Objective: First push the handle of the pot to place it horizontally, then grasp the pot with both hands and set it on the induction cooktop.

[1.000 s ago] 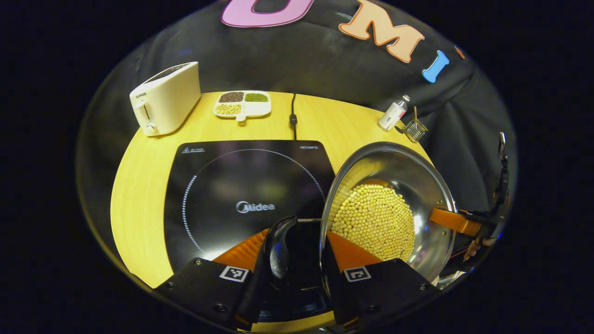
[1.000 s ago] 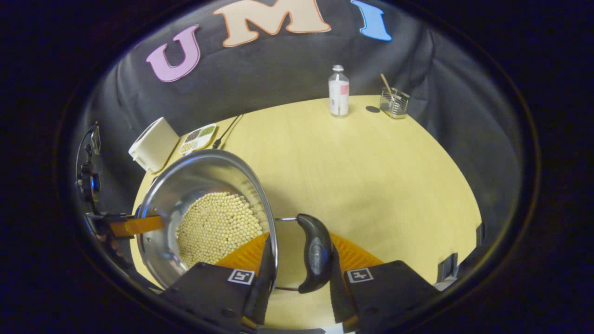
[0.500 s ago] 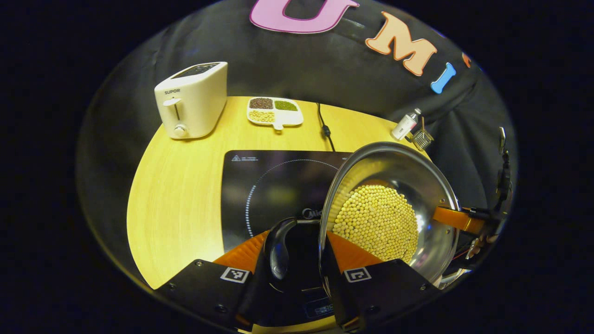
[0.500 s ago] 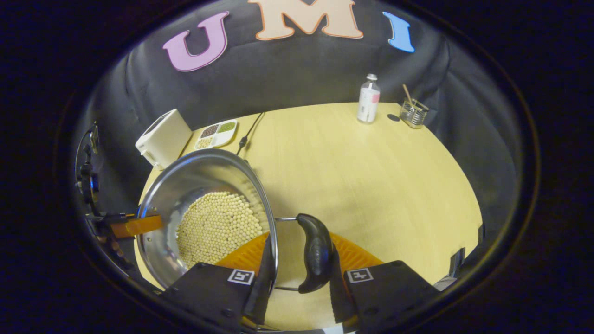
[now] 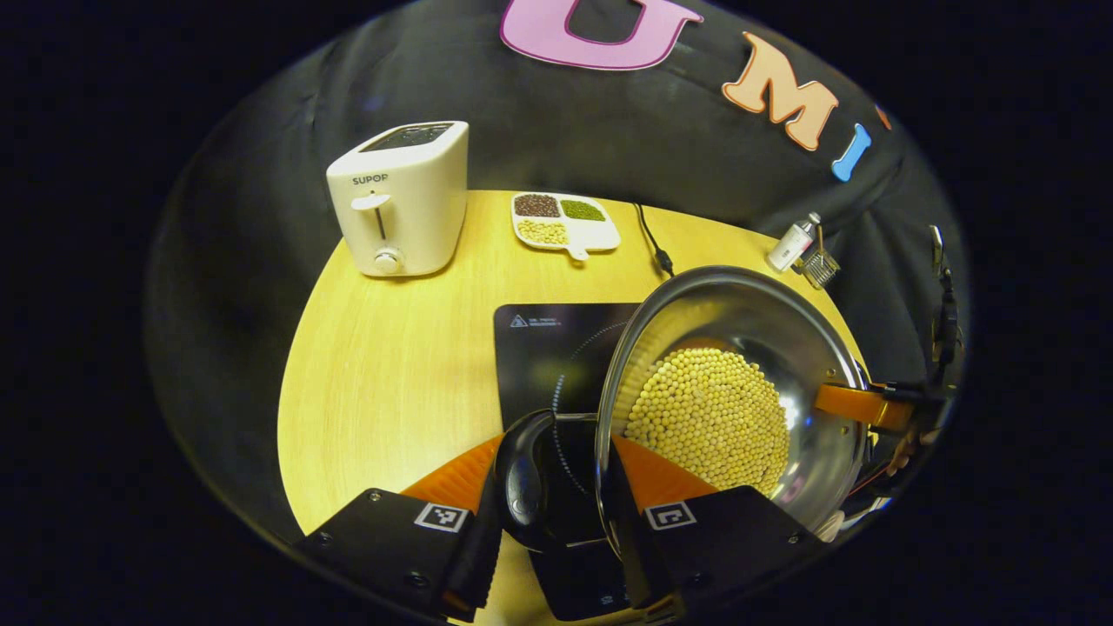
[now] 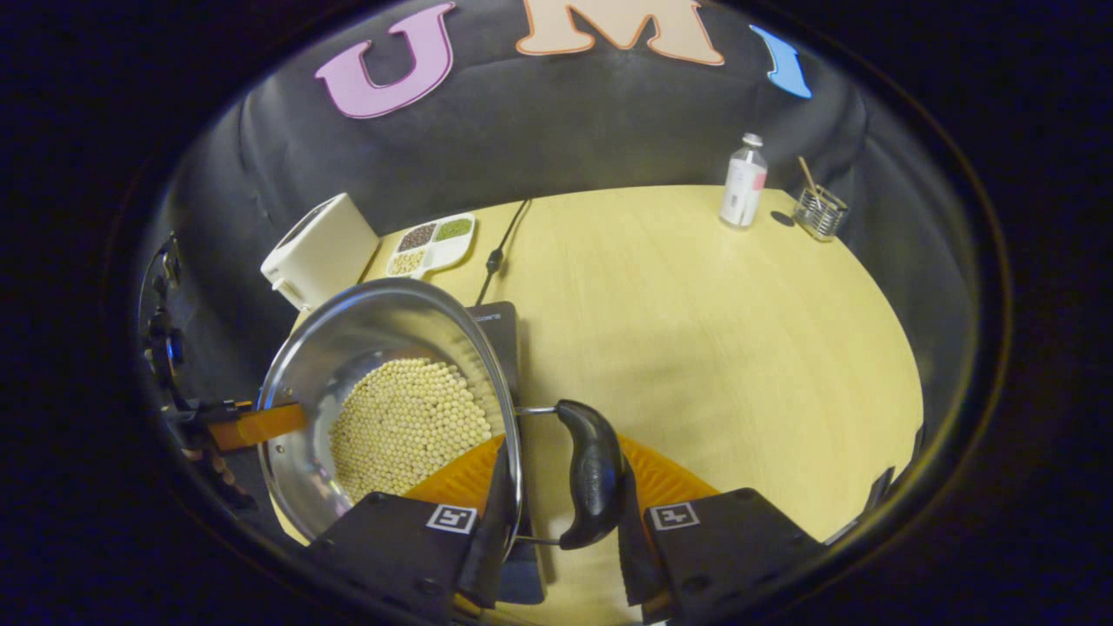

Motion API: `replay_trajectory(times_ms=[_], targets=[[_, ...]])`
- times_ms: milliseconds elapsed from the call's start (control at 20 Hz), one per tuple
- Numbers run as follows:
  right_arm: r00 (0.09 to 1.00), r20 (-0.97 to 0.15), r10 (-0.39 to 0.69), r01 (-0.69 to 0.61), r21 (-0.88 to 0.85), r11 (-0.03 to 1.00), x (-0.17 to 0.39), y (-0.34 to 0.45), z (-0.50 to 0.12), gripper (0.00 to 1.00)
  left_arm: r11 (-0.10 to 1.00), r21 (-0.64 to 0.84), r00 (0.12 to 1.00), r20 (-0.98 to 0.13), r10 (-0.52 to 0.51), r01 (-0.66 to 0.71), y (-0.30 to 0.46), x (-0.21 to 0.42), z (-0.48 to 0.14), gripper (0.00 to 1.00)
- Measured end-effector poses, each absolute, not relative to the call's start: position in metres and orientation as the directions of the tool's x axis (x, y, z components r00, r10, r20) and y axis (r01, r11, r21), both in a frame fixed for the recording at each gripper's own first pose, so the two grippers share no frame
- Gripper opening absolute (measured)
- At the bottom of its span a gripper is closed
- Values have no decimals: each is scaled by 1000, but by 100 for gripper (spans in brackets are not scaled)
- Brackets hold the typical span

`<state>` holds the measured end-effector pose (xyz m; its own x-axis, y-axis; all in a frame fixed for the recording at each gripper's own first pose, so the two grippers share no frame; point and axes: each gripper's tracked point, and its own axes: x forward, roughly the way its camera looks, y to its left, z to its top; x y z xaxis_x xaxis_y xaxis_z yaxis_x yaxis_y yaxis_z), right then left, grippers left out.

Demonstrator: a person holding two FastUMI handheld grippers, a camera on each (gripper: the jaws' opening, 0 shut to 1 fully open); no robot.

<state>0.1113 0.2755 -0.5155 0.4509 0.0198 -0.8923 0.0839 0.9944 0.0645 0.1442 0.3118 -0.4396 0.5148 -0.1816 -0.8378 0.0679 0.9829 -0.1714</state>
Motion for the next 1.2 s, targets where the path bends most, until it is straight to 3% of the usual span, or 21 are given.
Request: replay_trajectory(times_ms=[250,300,600,650,700,750,800,850,900,950,1050,1200], targets=[[444,-895,39,72,79,994,129,293,-521,57,987,-150,528,-835,-154,50,330,153,-440,59],[445,-895,41,70,80,994,133,295,-521,51,988,-148,533,-833,-151,47,332,155,-439,60],[438,-898,34,64,69,996,137,298,-528,53,991,-126,535,-835,-127,40,336,162,-442,63],[435,-900,25,62,57,996,136,296,-529,66,992,-123,536,-835,-122,34,337,159,-440,65],[446,-895,21,62,54,997,137,294,-525,59,992,-125,540,-833,-121,29,334,159,-439,65],[456,-890,20,64,56,996,138,294,-522,66,993,-117,538,-835,-113,26,332,157,-439,66],[467,-884,22,66,60,996,140,294,-519,61,994,-106,541,-835,-102,23,334,155,-436,67],[471,-882,25,64,62,996,141,293,-516,65,996,-90,541,-836,-86,18,336,154,-436,75],[473,-881,28,61,64,996,140,291,-514,68,997,-74,545,-835,-69,14,338,154,-436,74],[480,-877,28,56,62,996,140,290,-511,68,998,-59,555,-830,-54,7,340,152,-432,80],[499,-866,28,47,59,997,139,287,-503,78,999,-34,599,-801,-23,-8,344,156,-419,92],[530,-846,56,33,87,996,139,289,-488,87,1000,4,660,-751,-1,5,343,158,-394,92]])
